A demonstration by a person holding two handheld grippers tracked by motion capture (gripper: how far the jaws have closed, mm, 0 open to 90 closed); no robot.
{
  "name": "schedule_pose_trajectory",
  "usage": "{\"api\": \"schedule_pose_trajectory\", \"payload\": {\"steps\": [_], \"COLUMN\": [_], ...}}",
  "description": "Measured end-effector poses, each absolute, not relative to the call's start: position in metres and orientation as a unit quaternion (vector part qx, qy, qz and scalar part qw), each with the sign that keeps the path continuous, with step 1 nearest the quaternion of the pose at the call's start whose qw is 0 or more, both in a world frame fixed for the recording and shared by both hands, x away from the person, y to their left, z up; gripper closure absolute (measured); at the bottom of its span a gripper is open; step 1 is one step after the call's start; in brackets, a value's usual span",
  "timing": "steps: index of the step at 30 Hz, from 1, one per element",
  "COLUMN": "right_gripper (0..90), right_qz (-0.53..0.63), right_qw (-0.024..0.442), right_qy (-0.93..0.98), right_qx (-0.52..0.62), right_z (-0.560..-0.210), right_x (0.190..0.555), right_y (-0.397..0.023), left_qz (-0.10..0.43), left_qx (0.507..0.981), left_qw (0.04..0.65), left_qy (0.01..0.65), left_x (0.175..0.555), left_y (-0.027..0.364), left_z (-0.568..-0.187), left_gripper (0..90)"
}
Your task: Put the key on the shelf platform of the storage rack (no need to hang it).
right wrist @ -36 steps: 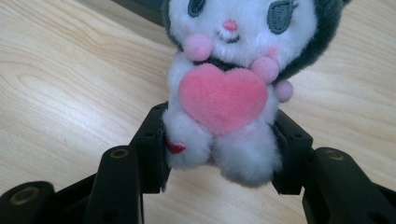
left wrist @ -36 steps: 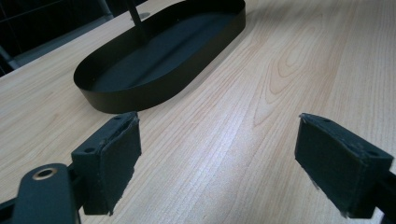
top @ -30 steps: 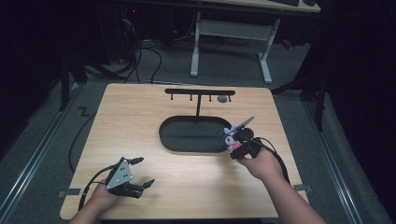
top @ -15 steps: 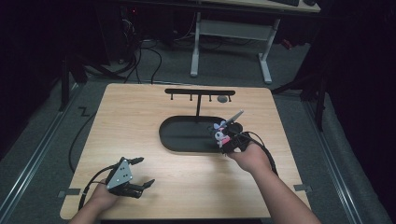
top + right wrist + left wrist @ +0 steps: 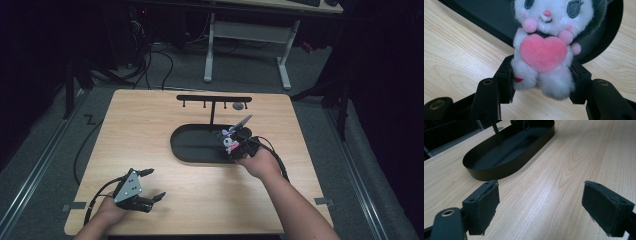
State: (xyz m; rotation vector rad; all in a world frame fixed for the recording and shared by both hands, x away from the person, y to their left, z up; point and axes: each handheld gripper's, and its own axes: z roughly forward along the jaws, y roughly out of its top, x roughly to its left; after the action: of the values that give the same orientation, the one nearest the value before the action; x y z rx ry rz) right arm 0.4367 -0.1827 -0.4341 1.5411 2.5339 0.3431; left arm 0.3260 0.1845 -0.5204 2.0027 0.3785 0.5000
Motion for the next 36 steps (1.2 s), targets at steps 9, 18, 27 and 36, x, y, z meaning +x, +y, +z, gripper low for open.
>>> {"api": "schedule_pose_trajectory", "payload": {"steps": [9, 18, 27, 36], "right_gripper": [48.4, 48.4, 48.0, 47.4], "right_qz": [0.118, 0.116, 0.117, 0.118], "right_qw": [0.067, 0.066, 0.068, 0.065], "right_qy": [0.848, 0.845, 0.840, 0.830], "right_qx": [0.513, 0.518, 0.525, 0.542], "right_z": [-0.443, -0.453, -0.461, -0.467], "right_x": [0.444, 0.457, 0.467, 0.475], "right_y": [-0.177, -0.175, -0.173, -0.174], "left_qz": [0.206, 0.206, 0.203, 0.203], "left_qx": [0.827, 0.827, 0.827, 0.827], "left_qw": [0.499, 0.499, 0.500, 0.501], "left_qy": [0.157, 0.156, 0.155, 0.156], "left_x": [0.326, 0.326, 0.326, 0.327], "left_y": [0.185, 0.185, 0.185, 0.185], "left_z": [-0.520, -0.520, -0.520, -0.520], "left_gripper": [15.4, 15.4, 15.4, 15.4]}}
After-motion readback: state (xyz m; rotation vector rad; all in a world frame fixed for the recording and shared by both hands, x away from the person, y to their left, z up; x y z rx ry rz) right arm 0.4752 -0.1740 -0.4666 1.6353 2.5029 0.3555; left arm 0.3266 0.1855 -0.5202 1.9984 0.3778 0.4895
